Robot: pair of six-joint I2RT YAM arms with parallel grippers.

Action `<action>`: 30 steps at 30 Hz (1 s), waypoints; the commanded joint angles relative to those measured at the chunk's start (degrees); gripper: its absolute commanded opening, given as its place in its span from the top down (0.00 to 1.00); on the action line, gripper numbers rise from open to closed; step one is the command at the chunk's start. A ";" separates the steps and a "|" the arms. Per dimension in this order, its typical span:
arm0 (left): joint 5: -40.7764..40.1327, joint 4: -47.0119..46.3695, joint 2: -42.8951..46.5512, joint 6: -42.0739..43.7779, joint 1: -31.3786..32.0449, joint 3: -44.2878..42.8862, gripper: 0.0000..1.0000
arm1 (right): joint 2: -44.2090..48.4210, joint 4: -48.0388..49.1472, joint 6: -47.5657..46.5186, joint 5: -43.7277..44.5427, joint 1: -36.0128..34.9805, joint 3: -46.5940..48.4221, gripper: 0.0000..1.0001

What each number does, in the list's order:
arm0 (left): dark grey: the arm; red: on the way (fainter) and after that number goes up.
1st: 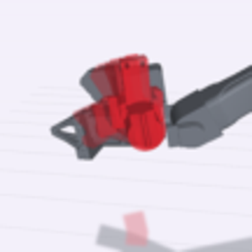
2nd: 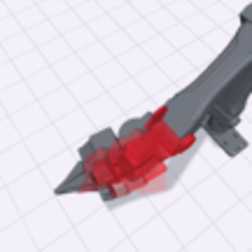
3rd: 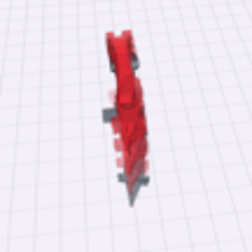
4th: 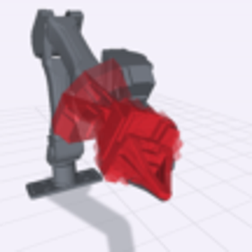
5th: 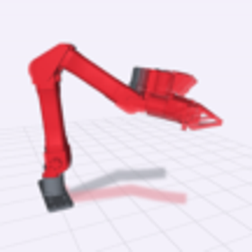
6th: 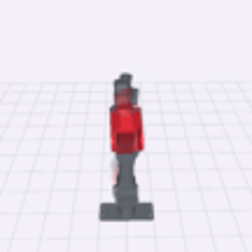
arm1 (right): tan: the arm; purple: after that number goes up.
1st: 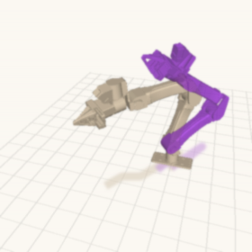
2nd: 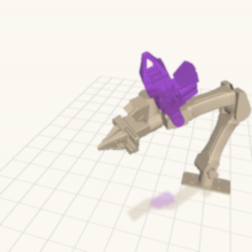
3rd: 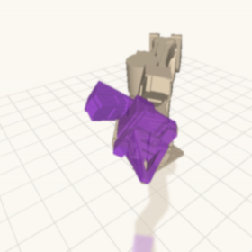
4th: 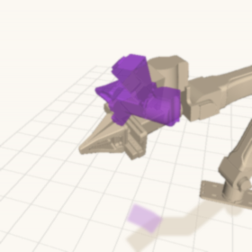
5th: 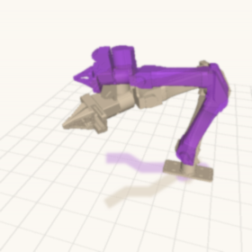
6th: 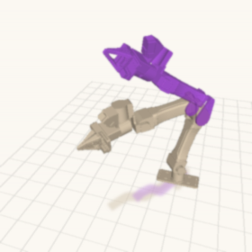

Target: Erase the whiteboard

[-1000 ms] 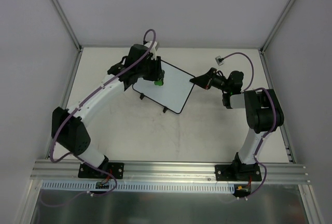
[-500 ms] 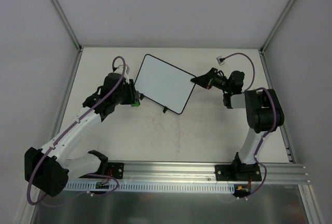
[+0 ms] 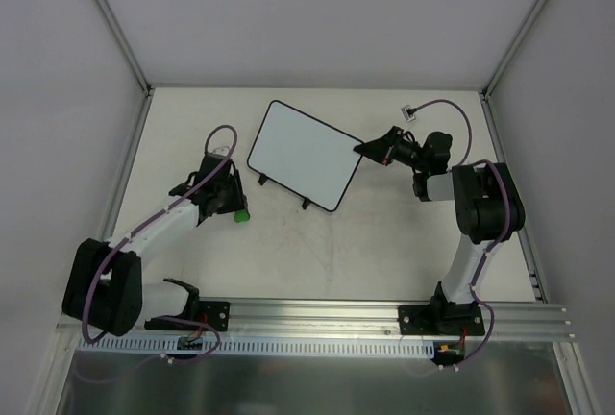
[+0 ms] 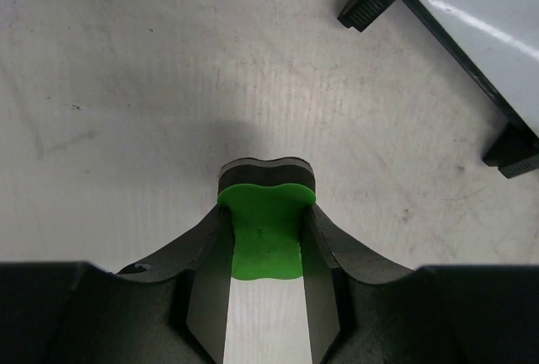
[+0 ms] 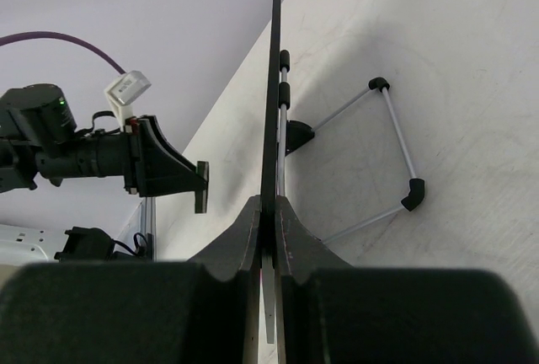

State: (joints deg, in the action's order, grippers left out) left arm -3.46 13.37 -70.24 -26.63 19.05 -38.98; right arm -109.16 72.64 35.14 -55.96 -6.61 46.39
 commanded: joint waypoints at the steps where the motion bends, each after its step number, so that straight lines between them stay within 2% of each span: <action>1: 1.44 -3.70 -6.90 0.17 -0.59 -3.20 1.00 | 0.01 14.81 1.60 -0.37 0.02 2.56 0.99; 6: 1.62 -3.70 -13.16 0.09 -1.56 -7.77 1.00 | 0.00 14.81 1.69 -0.37 0.11 2.74 1.00; 10: 1.80 -3.70 -15.28 0.09 -1.82 -9.36 0.92 | 0.01 14.81 1.69 -0.46 0.20 2.83 0.99; 13: 1.44 -3.70 -15.46 0.09 -1.82 -9.80 0.76 | 0.01 14.81 1.69 -0.46 0.28 2.92 0.98; 17: 1.27 -3.70 -14.05 0.18 -1.82 -9.53 0.43 | -0.17 14.81 1.69 -0.29 0.37 3.00 0.96; 18: 0.75 -3.70 -13.53 0.00 -1.82 -9.10 0.32 | -0.17 14.81 1.69 -0.29 0.37 2.92 0.94; 21: 0.30 -3.70 -11.51 -0.09 -1.82 -8.57 0.20 | -0.35 14.81 1.69 -0.29 0.37 3.00 0.93; 24: 0.21 -3.70 -10.19 0.09 -1.82 -8.30 0.19 | -0.26 14.81 1.60 -0.29 0.37 3.00 0.93; 28: 0.91 -3.70 -8.60 -0.26 -1.82 -7.86 0.16 | -0.26 14.81 1.52 -0.20 0.46 2.92 0.85; 30: 1.00 -3.52 -8.07 0.00 -1.82 -7.95 0.16 | -0.26 14.81 1.43 -0.20 0.37 2.92 0.85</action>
State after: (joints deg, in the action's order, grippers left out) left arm -2.48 10.26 -80.49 -26.57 17.89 -47.09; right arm -109.73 72.95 35.94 -55.83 -6.39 46.72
